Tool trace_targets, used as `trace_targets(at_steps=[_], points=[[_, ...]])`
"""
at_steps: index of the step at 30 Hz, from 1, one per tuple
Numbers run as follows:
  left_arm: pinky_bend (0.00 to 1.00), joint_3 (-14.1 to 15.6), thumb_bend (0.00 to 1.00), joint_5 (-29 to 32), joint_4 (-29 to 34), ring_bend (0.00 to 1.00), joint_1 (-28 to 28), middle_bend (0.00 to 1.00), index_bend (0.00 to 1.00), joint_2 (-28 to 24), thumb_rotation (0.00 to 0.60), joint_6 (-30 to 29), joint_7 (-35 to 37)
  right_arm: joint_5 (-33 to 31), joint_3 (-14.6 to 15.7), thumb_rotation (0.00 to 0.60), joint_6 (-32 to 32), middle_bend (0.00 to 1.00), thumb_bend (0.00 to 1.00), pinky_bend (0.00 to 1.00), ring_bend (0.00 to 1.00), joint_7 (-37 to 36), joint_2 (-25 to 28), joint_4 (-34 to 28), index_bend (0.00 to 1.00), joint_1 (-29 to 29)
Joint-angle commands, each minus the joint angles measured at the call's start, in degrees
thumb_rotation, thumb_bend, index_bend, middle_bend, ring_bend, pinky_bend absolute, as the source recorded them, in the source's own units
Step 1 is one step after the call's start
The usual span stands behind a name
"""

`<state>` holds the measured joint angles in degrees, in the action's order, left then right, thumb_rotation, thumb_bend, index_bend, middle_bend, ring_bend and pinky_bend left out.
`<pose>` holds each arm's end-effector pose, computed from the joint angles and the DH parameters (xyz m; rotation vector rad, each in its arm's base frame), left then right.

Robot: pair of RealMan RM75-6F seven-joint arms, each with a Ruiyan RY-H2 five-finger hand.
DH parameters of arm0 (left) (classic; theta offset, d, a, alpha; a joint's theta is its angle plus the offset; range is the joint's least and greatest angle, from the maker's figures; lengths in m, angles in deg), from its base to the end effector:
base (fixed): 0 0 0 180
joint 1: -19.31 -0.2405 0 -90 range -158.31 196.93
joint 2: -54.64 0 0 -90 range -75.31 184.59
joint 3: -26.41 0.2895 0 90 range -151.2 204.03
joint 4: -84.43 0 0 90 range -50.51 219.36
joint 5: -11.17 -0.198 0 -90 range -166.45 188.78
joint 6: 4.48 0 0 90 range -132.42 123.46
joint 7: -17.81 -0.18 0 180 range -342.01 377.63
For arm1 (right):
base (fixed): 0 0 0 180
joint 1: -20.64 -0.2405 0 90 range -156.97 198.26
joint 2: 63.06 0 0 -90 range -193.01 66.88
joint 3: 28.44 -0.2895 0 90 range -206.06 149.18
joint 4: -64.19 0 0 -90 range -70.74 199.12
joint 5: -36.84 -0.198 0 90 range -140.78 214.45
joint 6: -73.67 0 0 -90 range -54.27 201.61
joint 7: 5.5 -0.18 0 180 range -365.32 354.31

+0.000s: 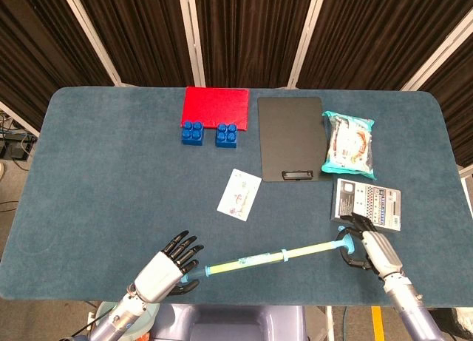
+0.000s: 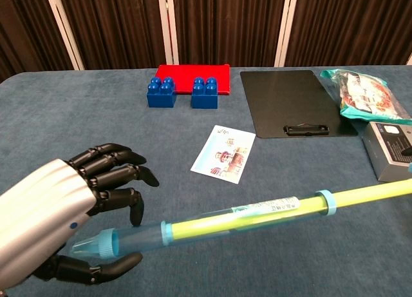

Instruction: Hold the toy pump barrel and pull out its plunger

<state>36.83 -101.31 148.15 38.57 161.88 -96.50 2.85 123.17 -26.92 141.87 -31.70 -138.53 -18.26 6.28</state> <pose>-0.1760 0.1959 -0.0709 -1.9538 -0.4419 -1.4132 -0.3390 -0.2517 0.0675 1.4685 -1.4821 1.0689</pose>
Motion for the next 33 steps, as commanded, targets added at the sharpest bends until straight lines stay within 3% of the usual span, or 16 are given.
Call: trace_targets(at_steps=[1, 8, 33], points=[[0.15, 0.5, 0.52, -0.9, 1.3, 0.15, -0.4, 0.26, 0.69, -1.3, 0.600, -1.1, -0.3, -0.9, -0.9, 0.600, -0.4, 0.17, 0.54, 0.00, 0.00, -0.3, 0.8, 0.0, 0.79, -0.3], [0.15, 1.9, 0.52, -1.8, 5.0, 0.15, -1.4, 0.26, 0.69, -4.7, 0.600, -1.9, 0.6, -3.0, -3.1, 0.600, -0.9, 0.17, 0.53, 0.00, 0.00, -0.8, 2.7, 0.0, 0.79, -1.1], [0.15, 4.2, 0.52, -6.6, 7.1, 0.16, -3.7, 0.26, 0.69, -11.9, 0.600, -6.0, 3.7, -11.2, -9.9, 0.600, -4.8, 0.18, 0.50, 0.00, 0.00, 4.1, 3.5, 3.5, 0.80, -4.7]])
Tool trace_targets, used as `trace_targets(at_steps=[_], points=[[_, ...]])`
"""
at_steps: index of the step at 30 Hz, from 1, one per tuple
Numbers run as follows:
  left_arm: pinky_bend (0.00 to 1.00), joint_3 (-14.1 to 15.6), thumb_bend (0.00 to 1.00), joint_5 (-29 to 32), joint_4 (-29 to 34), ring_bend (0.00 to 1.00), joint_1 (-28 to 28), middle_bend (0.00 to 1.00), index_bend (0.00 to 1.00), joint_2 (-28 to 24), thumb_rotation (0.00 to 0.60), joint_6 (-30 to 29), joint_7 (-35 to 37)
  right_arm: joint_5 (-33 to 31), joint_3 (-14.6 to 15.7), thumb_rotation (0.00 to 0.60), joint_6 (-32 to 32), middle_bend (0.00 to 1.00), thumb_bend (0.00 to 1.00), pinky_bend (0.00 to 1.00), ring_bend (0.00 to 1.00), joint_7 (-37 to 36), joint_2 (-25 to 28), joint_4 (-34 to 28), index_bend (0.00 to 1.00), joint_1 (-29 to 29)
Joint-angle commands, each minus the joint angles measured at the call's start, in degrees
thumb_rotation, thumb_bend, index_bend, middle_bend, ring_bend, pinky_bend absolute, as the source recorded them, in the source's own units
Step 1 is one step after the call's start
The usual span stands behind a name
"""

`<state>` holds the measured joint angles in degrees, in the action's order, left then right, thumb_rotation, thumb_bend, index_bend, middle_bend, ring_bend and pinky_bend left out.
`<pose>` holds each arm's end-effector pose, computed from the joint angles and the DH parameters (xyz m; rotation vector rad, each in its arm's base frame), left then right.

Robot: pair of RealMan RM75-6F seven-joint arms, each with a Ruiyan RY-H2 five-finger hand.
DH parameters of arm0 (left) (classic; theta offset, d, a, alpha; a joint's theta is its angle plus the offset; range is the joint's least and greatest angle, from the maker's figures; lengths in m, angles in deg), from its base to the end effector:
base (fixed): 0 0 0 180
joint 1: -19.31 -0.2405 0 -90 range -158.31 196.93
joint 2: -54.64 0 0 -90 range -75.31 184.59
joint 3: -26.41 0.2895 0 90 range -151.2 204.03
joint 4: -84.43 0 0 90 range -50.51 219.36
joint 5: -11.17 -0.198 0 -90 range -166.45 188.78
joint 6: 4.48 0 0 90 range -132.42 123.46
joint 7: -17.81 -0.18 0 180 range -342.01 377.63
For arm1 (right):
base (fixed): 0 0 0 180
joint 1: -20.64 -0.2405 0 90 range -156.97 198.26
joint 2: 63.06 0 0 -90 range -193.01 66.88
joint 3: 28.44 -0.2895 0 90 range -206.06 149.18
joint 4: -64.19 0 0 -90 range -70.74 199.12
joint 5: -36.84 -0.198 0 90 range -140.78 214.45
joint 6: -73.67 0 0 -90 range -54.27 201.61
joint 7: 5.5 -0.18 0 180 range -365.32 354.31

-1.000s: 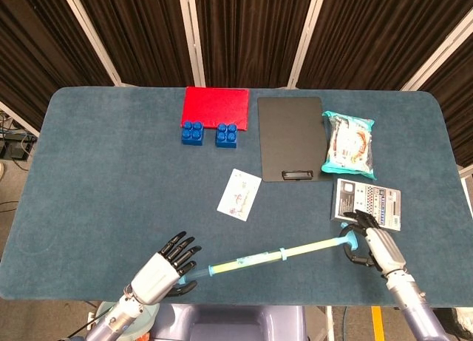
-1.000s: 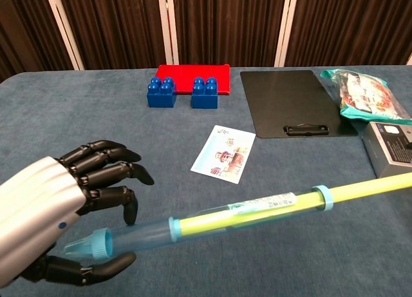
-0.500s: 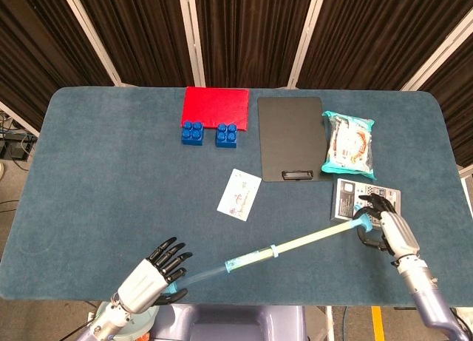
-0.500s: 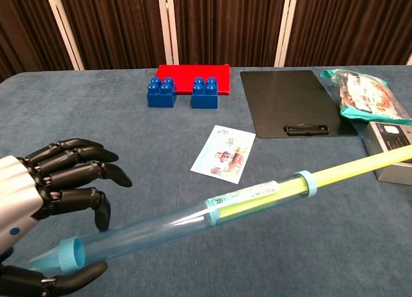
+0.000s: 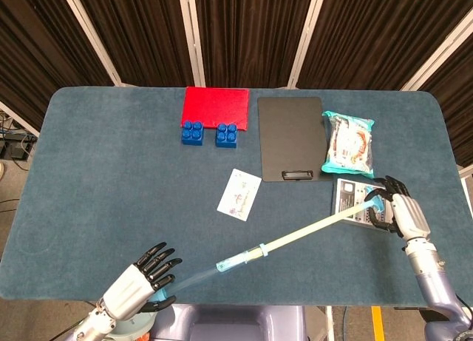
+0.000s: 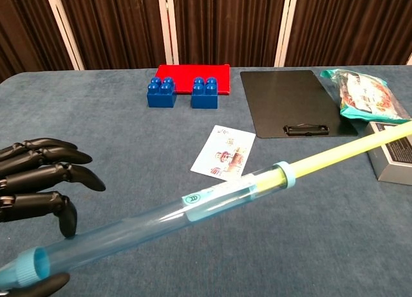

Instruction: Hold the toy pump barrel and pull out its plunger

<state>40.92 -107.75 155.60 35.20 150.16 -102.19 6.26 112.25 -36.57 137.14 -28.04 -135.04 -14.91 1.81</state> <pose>-0.2037 0.1650 -0.0092 -1.9902 -0.4680 -1.4674 -0.3524 -0.3229 0.1295 1.3121 -1.3123 1.0456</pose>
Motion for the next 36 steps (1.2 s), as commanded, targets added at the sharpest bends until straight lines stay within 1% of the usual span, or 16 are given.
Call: trace_targets(at_steps=[1, 10, 13, 16, 19, 22, 23, 25, 27, 28, 30, 32, 33, 36], points=[[0.15, 0.1, 0.52, -0.2, -0.6, 0.16, -0.5, 0.26, 0.69, -0.4, 0.600, -0.5, 0.6, -0.4, -0.5, 0.600, 0.0, 0.18, 0.50, 0.00, 0.00, 0.7, 0.0, 0.1, 0.80, -0.3], [0.15, 0.2, 0.52, -1.0, -1.6, 0.16, -1.3, 0.27, 0.69, -1.2, 0.600, -1.4, 2.0, -2.5, -2.0, 0.600, -1.1, 0.18, 0.50, 0.00, 0.00, 1.9, 0.1, 0.6, 0.80, -1.0], [0.15, -0.6, 0.52, -1.6, -1.9, 0.17, -1.2, 0.27, 0.69, -1.0, 0.600, -1.7, 1.2, -2.8, -2.0, 0.600, -1.2, 0.18, 0.50, 0.00, 0.00, 2.0, 0.2, 0.3, 0.80, -1.0], [0.15, -1.7, 0.51, -1.2, -2.2, 0.17, -0.6, 0.27, 0.69, -0.5, 0.600, -0.6, 1.4, -2.6, -1.9, 0.600, -1.0, 0.18, 0.50, 0.00, 0.00, 2.2, 0.2, 0.0, 0.80, -0.8], [0.15, -3.2, 0.49, 0.2, -3.0, 0.17, 0.2, 0.27, 0.65, 0.2, 0.600, 1.3, 1.5, -2.7, -1.9, 0.600, -1.1, 0.18, 0.50, 0.00, 0.00, 2.4, 0.0, 0.0, 0.80, -0.8], [0.15, -4.7, 0.43, 1.4, -4.1, 0.17, 1.1, 0.26, 0.57, 0.9, 0.600, 2.4, 2.3, -3.4, -2.0, 0.600, -1.7, 0.17, 0.50, 0.00, 0.00, 3.2, -0.3, 0.4, 0.76, -1.0], [0.15, -5.0, 0.39, 1.7, -4.4, 0.17, 1.3, 0.25, 0.51, 1.0, 0.600, 2.5, 2.7, -3.7, -2.1, 0.600, -1.9, 0.15, 0.49, 0.00, 0.00, 3.6, -0.5, 0.6, 0.73, -1.1], [0.15, -5.7, 0.35, 2.3, -5.1, 0.17, 1.7, 0.25, 0.42, 1.4, 0.600, 2.8, 3.3, -4.5, -2.3, 0.600, -2.4, 0.11, 0.48, 0.00, 0.00, 4.3, -0.7, 1.0, 0.60, -1.4], [0.15, -6.6, 0.33, 3.2, -5.9, 0.17, 2.1, 0.24, 0.36, 1.7, 0.600, 3.3, 3.9, -5.5, -2.6, 0.600, -2.9, 0.05, 0.46, 0.00, 0.00, 5.4, -1.1, 1.7, 0.41, -1.6], [0.15, -7.1, 0.32, 3.6, -6.5, 0.17, 2.4, 0.24, 0.33, 1.9, 0.600, 3.4, 4.2, -6.1, -2.7, 0.600, -3.3, 0.02, 0.43, 0.00, 0.00, 6.3, -1.3, 2.1, 0.29, -1.8], [0.15, -8.2, 0.31, 4.8, -7.8, 0.17, 2.8, 0.24, 0.29, 2.3, 0.600, 3.6, 4.8, -7.0, -2.8, 0.600, -3.7, 0.00, 0.36, 0.00, 0.00, 8.4, -1.7, 2.9, 0.11, -2.1], [0.15, -9.3, 0.29, 5.8, -9.1, 0.17, 3.0, 0.23, 0.26, 2.5, 0.600, 3.5, 5.1, -7.6, -2.6, 0.600, -3.9, 0.00, 0.26, 0.00, 0.00, 10.3, -1.9, 3.3, 0.02, -2.3], [0.15, -9.9, 0.26, 6.5, -9.7, 0.17, 3.0, 0.23, 0.24, 2.7, 0.600, 3.4, 5.1, -8.1, -2.4, 0.600, -4.3, 0.00, 0.20, 0.00, 0.00, 11.5, -1.7, 3.3, 0.00, -2.3], [0.15, -12.1, 0.20, 10.3, -10.0, 0.17, 2.6, 0.21, 0.21, 2.8, 0.600, 4.4, 4.9, -9.5, -1.5, 0.600, -4.9, 0.00, 0.05, 0.00, 0.00, 16.5, -0.4, 1.9, 0.00, -2.1]])
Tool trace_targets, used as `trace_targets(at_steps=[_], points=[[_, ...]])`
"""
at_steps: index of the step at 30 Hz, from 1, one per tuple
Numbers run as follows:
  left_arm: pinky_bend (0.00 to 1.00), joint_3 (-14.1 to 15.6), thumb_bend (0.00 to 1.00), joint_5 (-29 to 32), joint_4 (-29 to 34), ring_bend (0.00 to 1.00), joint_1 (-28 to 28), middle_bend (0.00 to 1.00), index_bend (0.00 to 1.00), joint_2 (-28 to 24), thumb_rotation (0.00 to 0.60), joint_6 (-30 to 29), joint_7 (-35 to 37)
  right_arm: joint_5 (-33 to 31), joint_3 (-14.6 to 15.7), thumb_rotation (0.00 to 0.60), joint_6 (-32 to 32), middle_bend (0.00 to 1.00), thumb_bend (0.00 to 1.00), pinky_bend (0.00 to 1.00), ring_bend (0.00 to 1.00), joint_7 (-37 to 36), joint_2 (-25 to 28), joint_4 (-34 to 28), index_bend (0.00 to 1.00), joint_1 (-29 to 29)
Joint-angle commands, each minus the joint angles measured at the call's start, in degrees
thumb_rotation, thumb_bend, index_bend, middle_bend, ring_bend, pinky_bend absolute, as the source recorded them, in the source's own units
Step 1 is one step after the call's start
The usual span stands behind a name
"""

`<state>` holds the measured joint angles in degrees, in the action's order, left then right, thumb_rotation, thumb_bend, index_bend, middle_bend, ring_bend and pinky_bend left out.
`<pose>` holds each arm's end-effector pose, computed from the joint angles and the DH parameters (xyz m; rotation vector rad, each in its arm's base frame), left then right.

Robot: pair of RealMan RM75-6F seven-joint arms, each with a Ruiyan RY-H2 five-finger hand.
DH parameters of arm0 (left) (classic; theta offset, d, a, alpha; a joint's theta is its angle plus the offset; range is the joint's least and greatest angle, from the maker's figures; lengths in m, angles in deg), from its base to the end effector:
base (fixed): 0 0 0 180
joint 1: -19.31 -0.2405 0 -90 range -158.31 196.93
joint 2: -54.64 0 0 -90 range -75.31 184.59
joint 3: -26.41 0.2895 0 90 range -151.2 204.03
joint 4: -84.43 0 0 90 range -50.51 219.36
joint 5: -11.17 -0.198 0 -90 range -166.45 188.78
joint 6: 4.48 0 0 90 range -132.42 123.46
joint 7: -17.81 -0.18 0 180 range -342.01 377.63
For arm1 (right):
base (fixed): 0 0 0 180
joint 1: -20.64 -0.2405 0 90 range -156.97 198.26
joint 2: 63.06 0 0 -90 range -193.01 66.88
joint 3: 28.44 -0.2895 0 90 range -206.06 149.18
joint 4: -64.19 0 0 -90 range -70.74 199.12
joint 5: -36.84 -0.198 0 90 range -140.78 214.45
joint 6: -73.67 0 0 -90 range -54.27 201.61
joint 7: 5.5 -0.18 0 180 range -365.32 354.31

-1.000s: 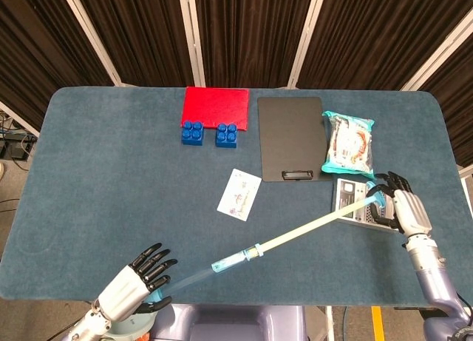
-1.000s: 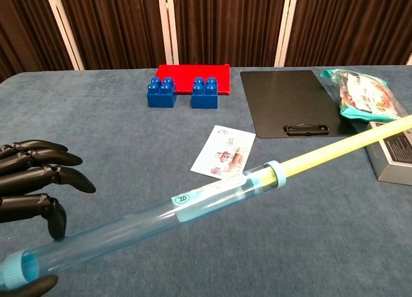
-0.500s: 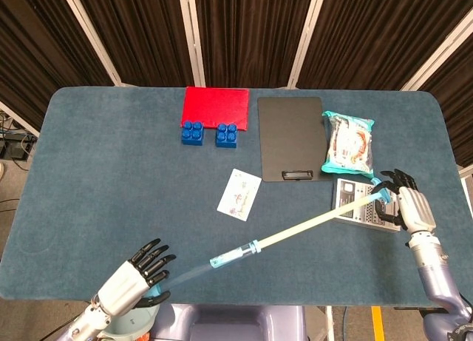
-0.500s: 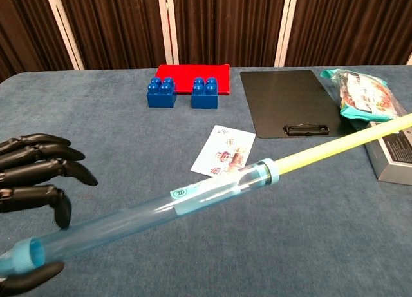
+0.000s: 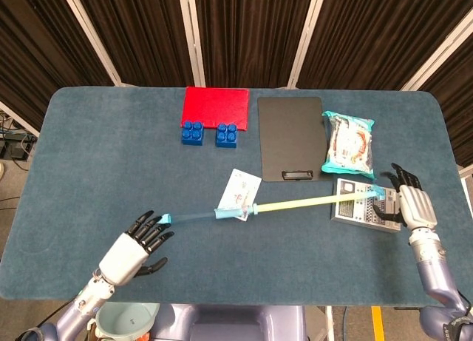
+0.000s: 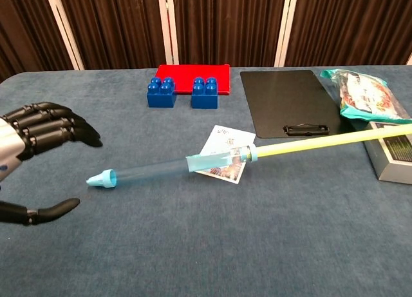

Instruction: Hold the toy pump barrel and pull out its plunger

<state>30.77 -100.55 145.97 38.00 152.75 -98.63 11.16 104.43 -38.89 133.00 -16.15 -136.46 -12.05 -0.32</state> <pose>-0.2232 0.2355 -0.0089 -1.8653 -0.4103 -1.3507 -0.3676 -0.3435 0.1321 1.3006 -1.2165 0.8726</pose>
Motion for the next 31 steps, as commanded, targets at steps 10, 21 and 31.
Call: trace_targets(at_steps=[10, 21, 31], points=[[0.15, -5.3, 0.16, 12.1, 6.8, 0.16, -3.3, 0.16, 0.19, -5.9, 0.600, 2.5, -3.9, 3.9, 4.7, 0.600, 14.5, 0.00, 0.00, 0.00, 0.00, 18.1, 9.4, -15.3, 0.00, 7.3], [0.15, -5.0, 0.15, 21.6, 24.1, 0.16, -11.5, 0.14, 0.14, -17.7, 0.600, 0.4, -9.5, 12.6, 7.3, 0.600, 34.0, 0.00, 0.00, 0.00, 0.00, 20.6, 13.3, -19.2, 0.00, 17.9], [0.15, -5.0, 0.15, 23.4, 27.2, 0.16, -14.1, 0.14, 0.14, -23.1, 0.600, 0.1, -7.8, 11.2, 7.4, 0.600, 33.5, 0.00, 0.02, 0.00, 0.00, 13.1, 16.0, -19.3, 0.00, 21.1]])
